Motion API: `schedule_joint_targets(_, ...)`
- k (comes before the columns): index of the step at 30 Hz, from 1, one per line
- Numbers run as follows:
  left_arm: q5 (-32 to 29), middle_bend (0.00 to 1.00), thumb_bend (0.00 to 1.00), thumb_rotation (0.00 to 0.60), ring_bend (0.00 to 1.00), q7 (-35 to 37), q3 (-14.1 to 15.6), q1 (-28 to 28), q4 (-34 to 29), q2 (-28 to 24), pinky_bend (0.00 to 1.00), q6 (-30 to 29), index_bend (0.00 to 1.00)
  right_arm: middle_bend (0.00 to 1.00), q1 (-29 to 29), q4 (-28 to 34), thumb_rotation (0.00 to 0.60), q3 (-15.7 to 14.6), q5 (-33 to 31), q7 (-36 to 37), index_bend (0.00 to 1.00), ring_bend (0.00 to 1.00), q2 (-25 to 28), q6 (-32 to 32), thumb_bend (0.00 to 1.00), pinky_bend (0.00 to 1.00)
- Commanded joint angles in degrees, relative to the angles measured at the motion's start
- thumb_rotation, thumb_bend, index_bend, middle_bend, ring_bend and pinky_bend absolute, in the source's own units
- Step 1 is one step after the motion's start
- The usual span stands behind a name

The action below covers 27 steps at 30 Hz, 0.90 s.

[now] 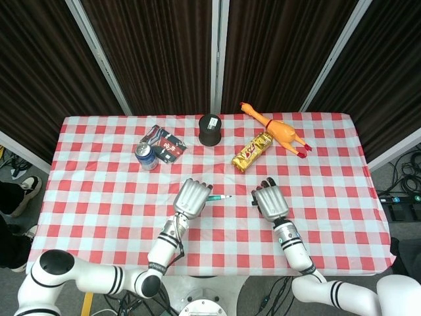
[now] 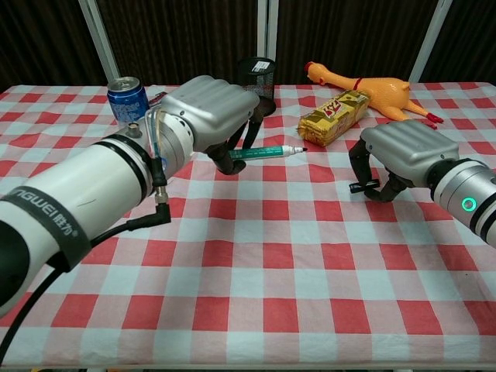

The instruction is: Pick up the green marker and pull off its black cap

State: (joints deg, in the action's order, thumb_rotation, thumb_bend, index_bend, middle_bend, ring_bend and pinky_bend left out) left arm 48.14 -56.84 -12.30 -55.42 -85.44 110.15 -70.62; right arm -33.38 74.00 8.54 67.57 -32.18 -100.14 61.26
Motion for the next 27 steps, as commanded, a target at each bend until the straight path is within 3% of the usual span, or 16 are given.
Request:
schedule_joint_targets(1,-0.1,0.62,0.44,0.6,0.62,-0.3,0.0,0.1,0.1,0.0,0.61,0.0,0.59,0.42,0.2,1.8,0.6,0.0,-1.5,-0.8,0.49,0.14,1.2,-0.9,0.09,0.13)
schedule_joint_targets(5,0.1,0.62,0.44,0.6,0.62,-0.3,-0.2,0.4,-0.1,0.0,0.61,-0.2,0.59,0.28,0.4,4.8,0.6,0.1,-3.6,-2.4,0.34,0.03,2.9,-1.2,0.04,0.08)
schedule_joint_targets(9,0.6,0.62,0.44,0.6,0.62,0.0,-0.3,0.8,-0.9,-0.2,0.61,-0.8,0.59,0.27,1.5,9.1,0.6,0.3,-2.7,-2.0,0.33,0.03,5.3,1.8,0.03,0.08)
schedule_joint_targets(16,3.1,0.62,0.43,0.6,0.62,2.8,1.7,2.2,1.0,-0.8,0.61,0.3,0.59,0.26,9.1,22.8,0.6,-1.3,8.1,1.8,0.31,0.02,15.0,18.4,0.03,0.08)
schedule_joint_targets(22,9.1,0.62,0.43,0.6,0.62,12.0,4.2,3.3,7.9,-0.9,0.61,4.7,0.59,0.26,15.6,29.8,0.6,-3.3,16.6,5.4,0.29,0.02,22.3,29.6,0.03,0.08)
schedule_joint_targets(27,15.4,0.62,0.43,0.6,0.62,20.7,6.6,3.9,14.1,-1.0,0.61,8.0,0.59,0.26,18.7,31.2,0.6,-4.5,20.3,6.4,0.29,0.02,24.7,33.4,0.03,0.08)
